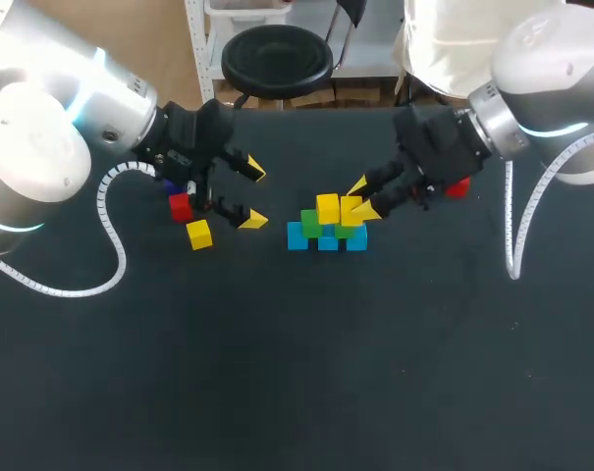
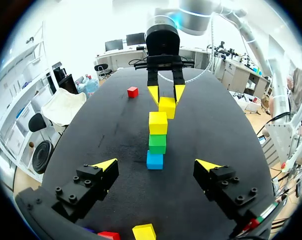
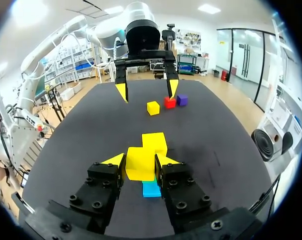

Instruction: Place the blue cubes, place green cubes on the blue cubes, place the yellow cubes on the green cubes, then place the red cubes on the yellow cubes, and place purple cube on the red cubes.

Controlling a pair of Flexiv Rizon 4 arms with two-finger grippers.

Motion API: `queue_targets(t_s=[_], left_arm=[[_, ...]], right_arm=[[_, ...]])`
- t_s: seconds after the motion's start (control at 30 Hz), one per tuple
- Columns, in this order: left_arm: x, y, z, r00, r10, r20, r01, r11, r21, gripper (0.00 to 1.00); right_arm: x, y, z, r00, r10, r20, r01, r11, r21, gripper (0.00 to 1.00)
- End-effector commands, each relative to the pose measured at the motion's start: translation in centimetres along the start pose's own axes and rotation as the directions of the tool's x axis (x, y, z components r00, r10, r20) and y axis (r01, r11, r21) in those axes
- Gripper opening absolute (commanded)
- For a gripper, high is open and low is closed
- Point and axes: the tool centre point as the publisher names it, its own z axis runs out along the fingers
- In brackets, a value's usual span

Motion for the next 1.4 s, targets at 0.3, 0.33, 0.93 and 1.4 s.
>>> queue_targets(t_s=[0.3,0.33,0.93,1.4], left_arm=[[0.2,-0.1,0.0,1.0,0.004,0.007,-0.004,1.0,-0.002,1.0],[0.2,-0.1,0.0,1.0,0.004,0.007,-0.004,1.0,-0.002,1.0],[0.2,-0.1,0.0,1.0,0.004,0.007,-0.004,1.0,-0.002,1.0],[0.2,-0.1,0.0,1.0,0.004,0.007,-0.004,1.0,-0.002,1.0]], right_arm=[[0.1,-0.5,0.1,1.0,0.0,-0.001,0.0,1.0,-0.008,0.0],[0.1,-0.5,0.1,1.0,0.0,-0.001,0.0,1.0,-0.009,0.0],[0.3,-0.9,0.3,1.0,-0.004,0.002,0.004,1.0,-0.015,0.0],[0.6,-1.6,0.2,1.0,-0.01,0.008,0.01,1.0,-0.026,0.0]])
